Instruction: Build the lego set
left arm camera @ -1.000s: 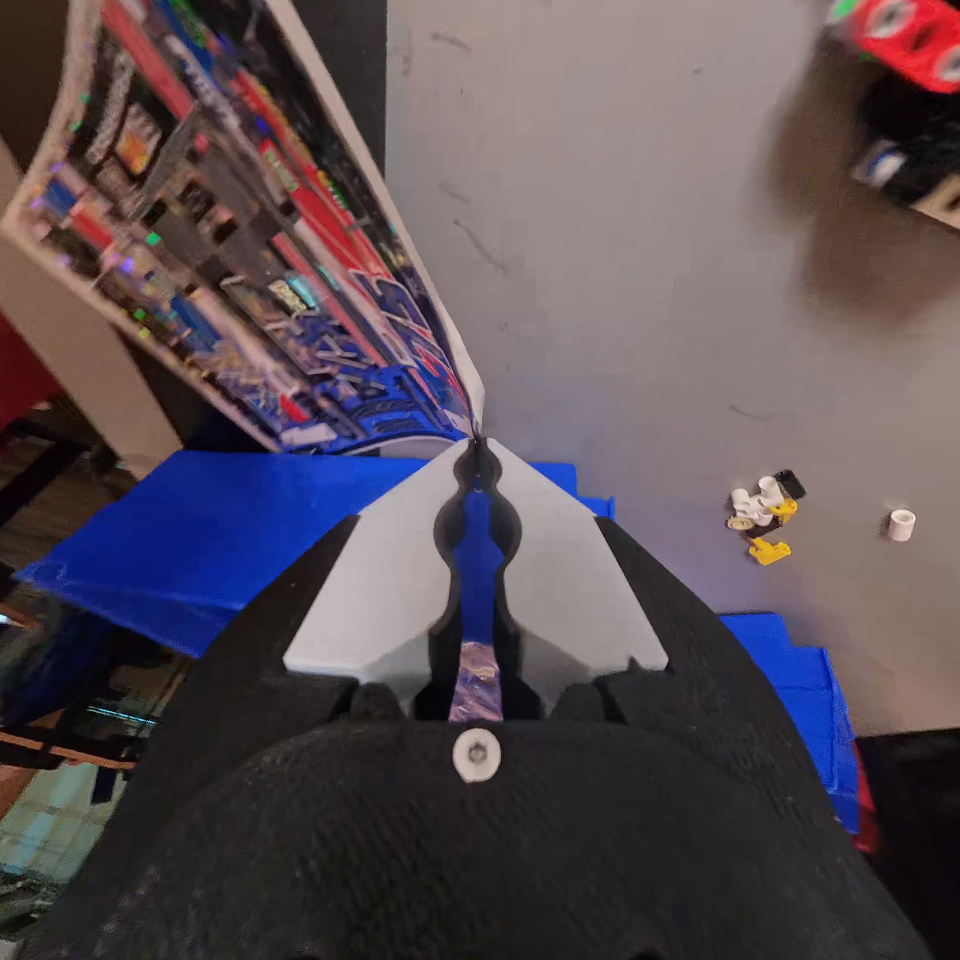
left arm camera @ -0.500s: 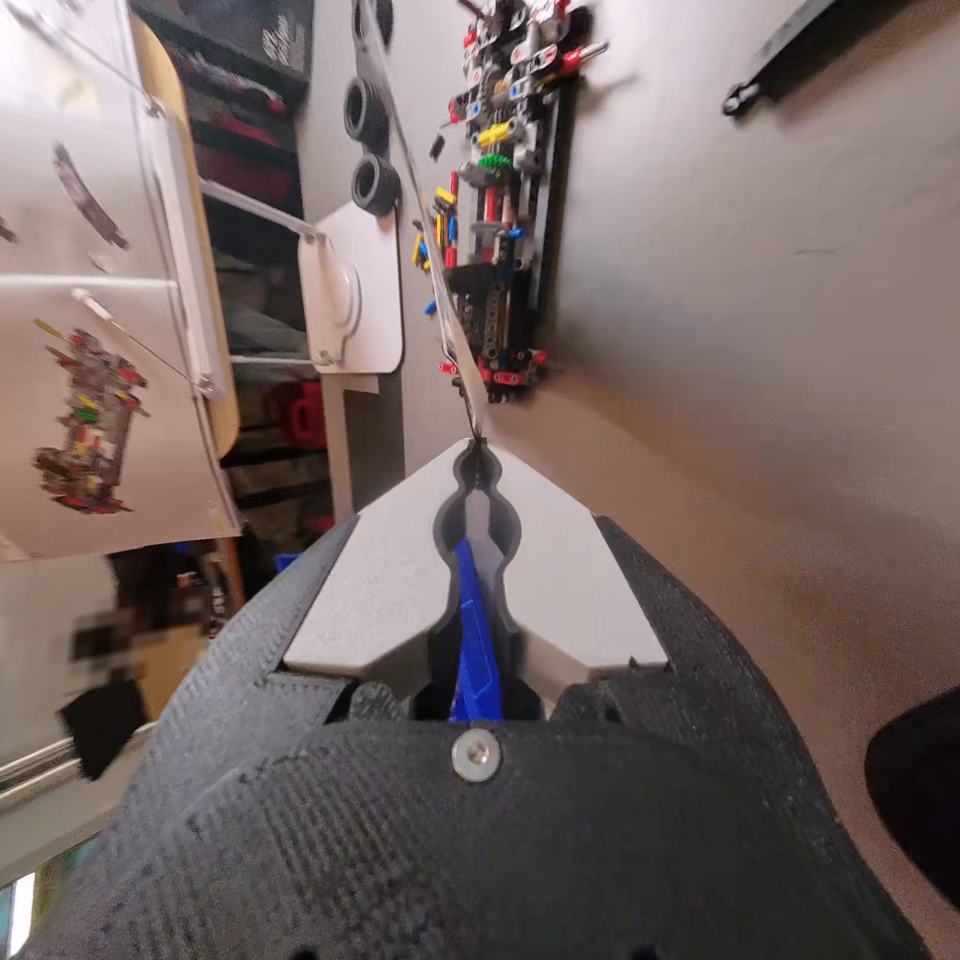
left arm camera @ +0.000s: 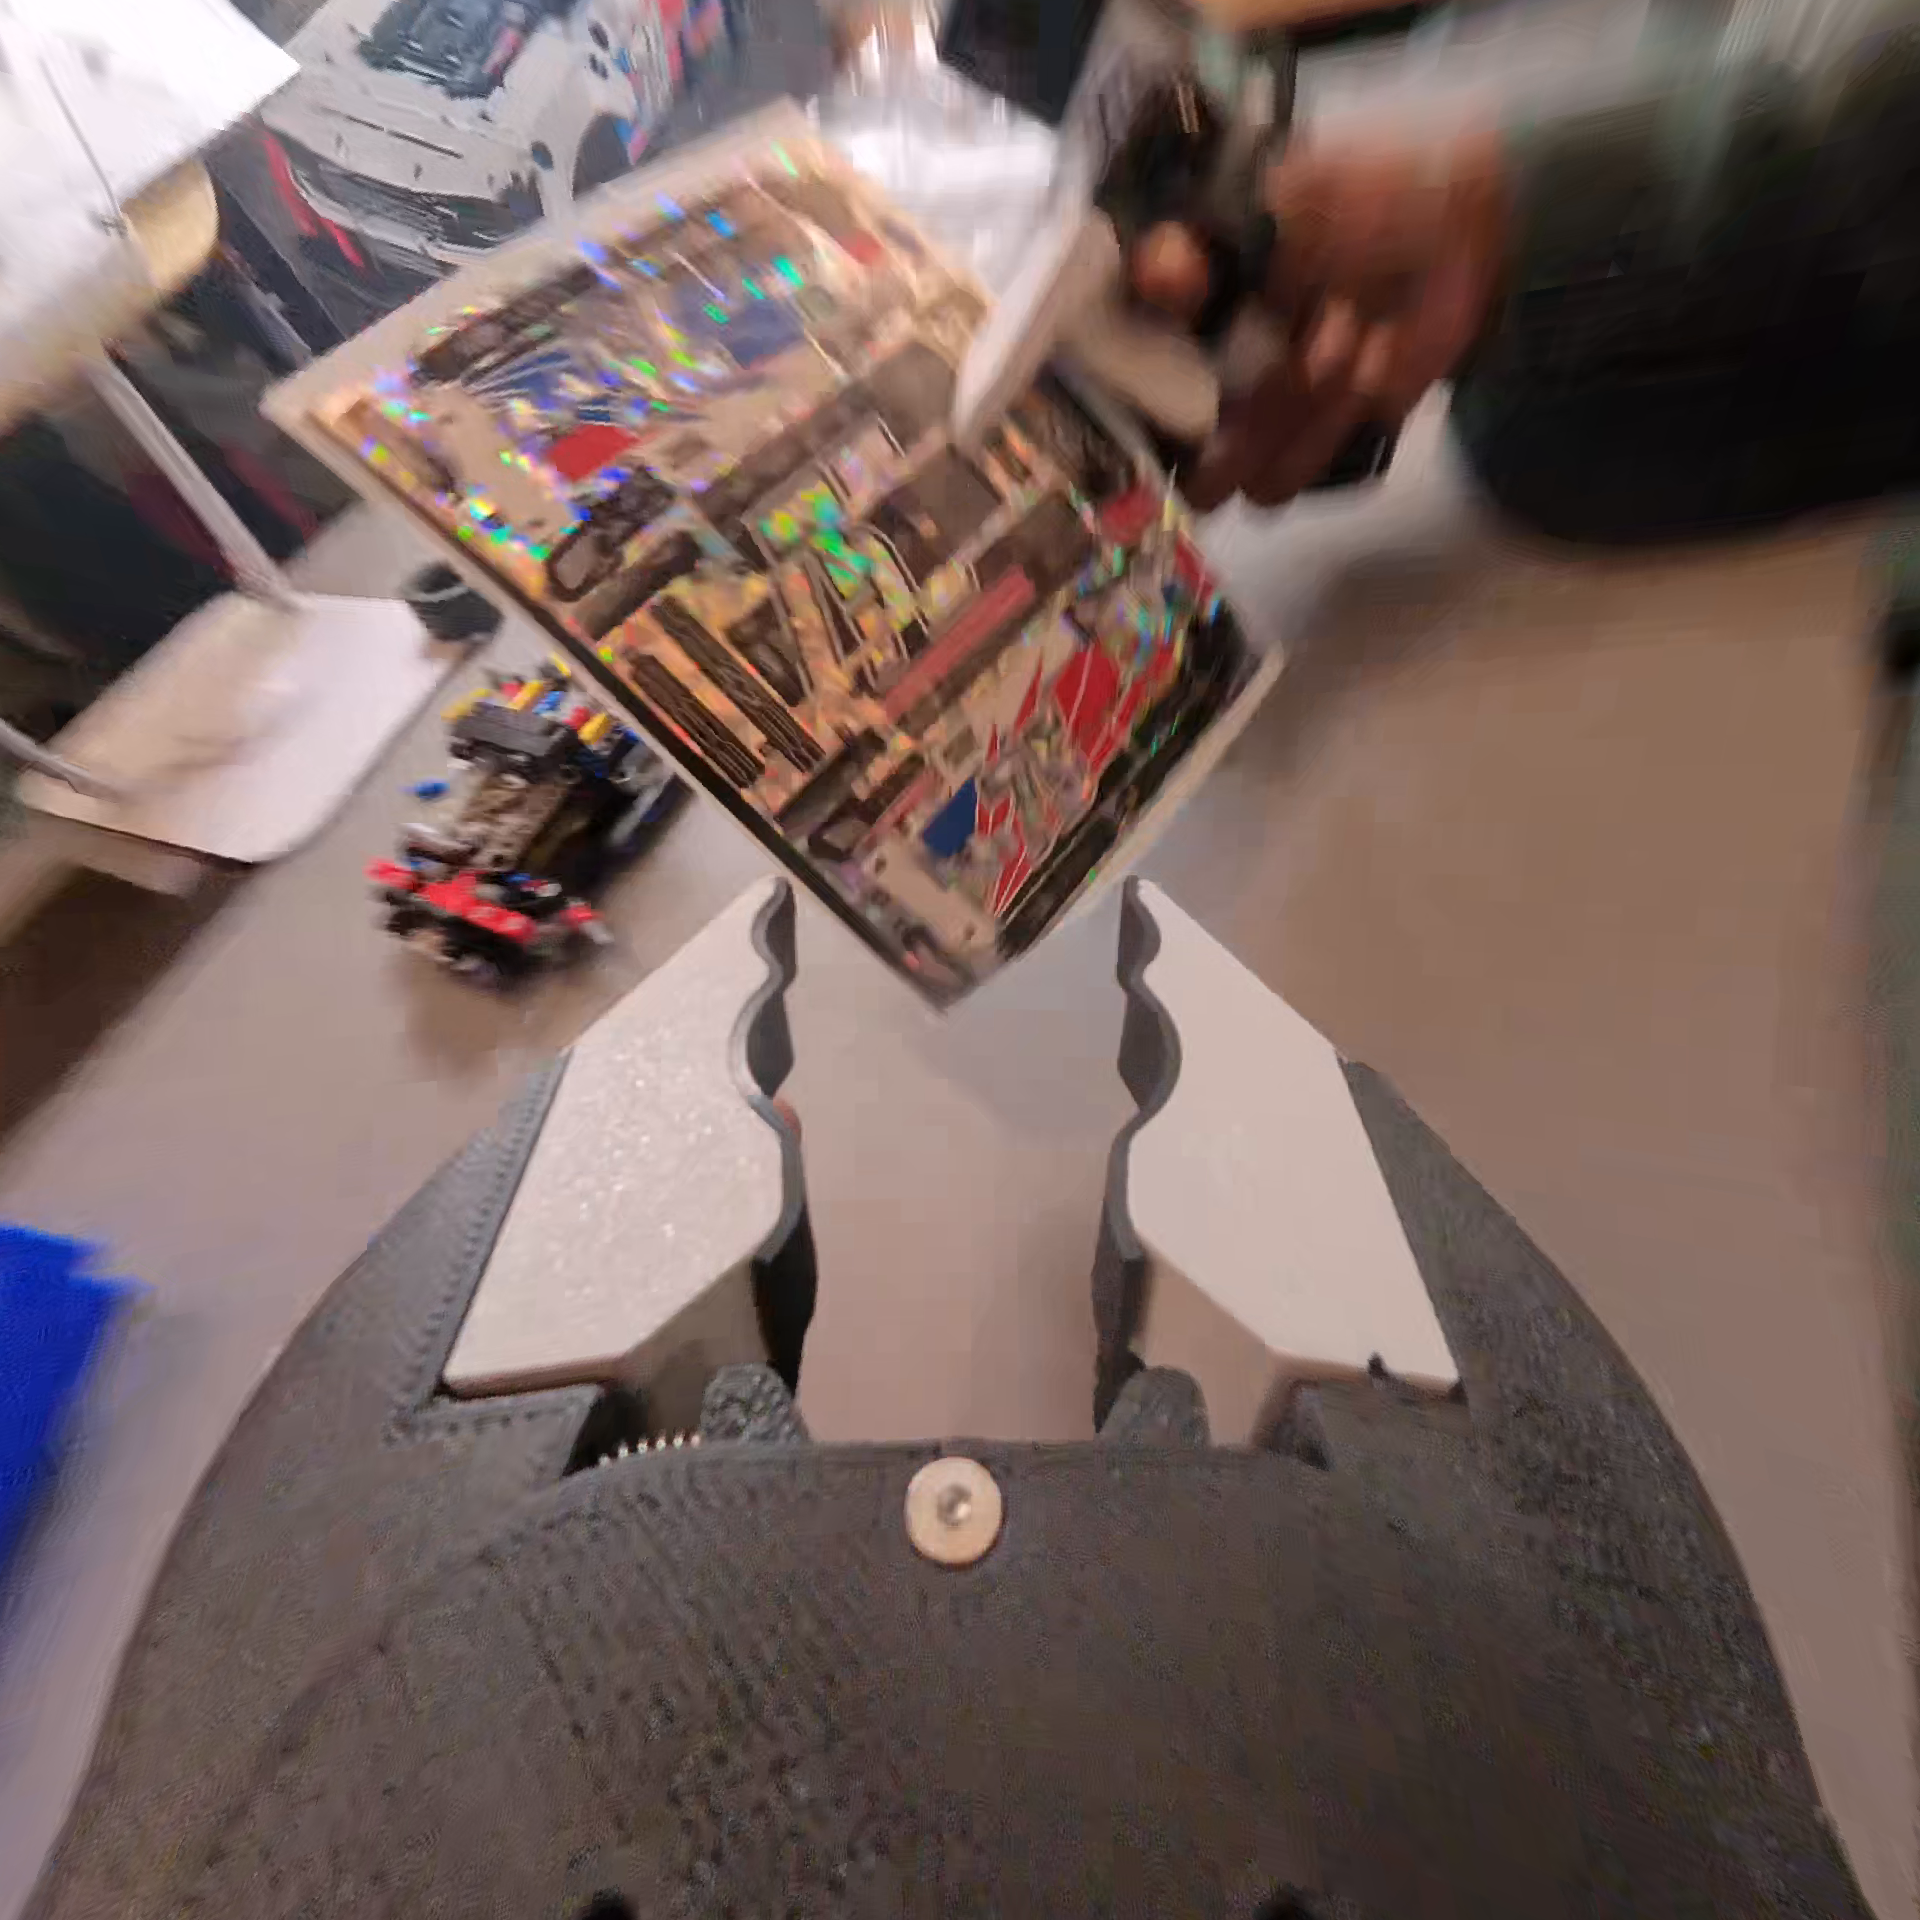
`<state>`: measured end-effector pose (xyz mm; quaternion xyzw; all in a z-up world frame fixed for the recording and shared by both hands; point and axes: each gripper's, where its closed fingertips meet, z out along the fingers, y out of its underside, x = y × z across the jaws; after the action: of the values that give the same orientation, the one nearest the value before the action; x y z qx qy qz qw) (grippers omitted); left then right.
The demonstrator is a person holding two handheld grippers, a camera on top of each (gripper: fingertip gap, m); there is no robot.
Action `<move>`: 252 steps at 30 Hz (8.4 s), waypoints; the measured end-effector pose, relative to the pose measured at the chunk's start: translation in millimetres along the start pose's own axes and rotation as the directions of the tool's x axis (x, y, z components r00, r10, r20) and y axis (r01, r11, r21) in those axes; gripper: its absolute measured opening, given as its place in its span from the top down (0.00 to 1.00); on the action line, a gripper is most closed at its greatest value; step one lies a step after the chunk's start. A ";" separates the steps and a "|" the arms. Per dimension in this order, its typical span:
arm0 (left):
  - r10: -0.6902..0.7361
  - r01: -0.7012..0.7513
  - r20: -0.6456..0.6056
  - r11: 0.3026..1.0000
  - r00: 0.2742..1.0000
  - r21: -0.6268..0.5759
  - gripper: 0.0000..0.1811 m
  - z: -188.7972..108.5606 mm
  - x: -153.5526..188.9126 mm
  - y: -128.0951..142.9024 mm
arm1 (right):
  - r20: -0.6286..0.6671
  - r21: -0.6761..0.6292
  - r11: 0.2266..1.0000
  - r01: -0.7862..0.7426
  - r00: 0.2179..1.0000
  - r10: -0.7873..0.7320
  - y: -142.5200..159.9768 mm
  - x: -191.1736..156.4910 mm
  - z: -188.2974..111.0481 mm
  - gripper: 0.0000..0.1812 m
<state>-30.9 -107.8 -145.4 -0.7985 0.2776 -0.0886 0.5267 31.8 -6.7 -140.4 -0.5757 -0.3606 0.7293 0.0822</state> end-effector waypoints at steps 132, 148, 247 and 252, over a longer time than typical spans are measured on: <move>-0.420 0.527 -0.455 0.839 0.785 0.135 1.00 56.3 -12.8 -1.8 | -0.504 -0.425 0.500 0.754 0.262 -0.823 -27.6 27.7 23.1 1.00; -0.438 0.544 -0.439 0.825 0.785 0.150 1.00 53.8 -22.0 -1.3 | -0.413 -0.451 0.454 0.768 0.272 -0.869 -6.7 25.8 37.0 1.00; -0.405 0.513 -0.435 0.843 0.804 0.162 1.00 49.4 -26.2 1.7 | -0.395 -0.519 0.318 0.794 0.108 -0.912 -28.0 15.7 37.6 1.00; -0.406 0.515 -0.435 0.842 0.804 0.165 1.00 49.0 -27.0 1.6 | -0.360 -0.528 0.302 0.794 0.113 -0.926 -15.9 17.9 44.4 1.00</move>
<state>-32.6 -55.0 -163.8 -0.7279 0.1558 -0.4068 0.5295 -18.6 -4.7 -141.0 -0.4602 -0.6493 0.2681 0.5429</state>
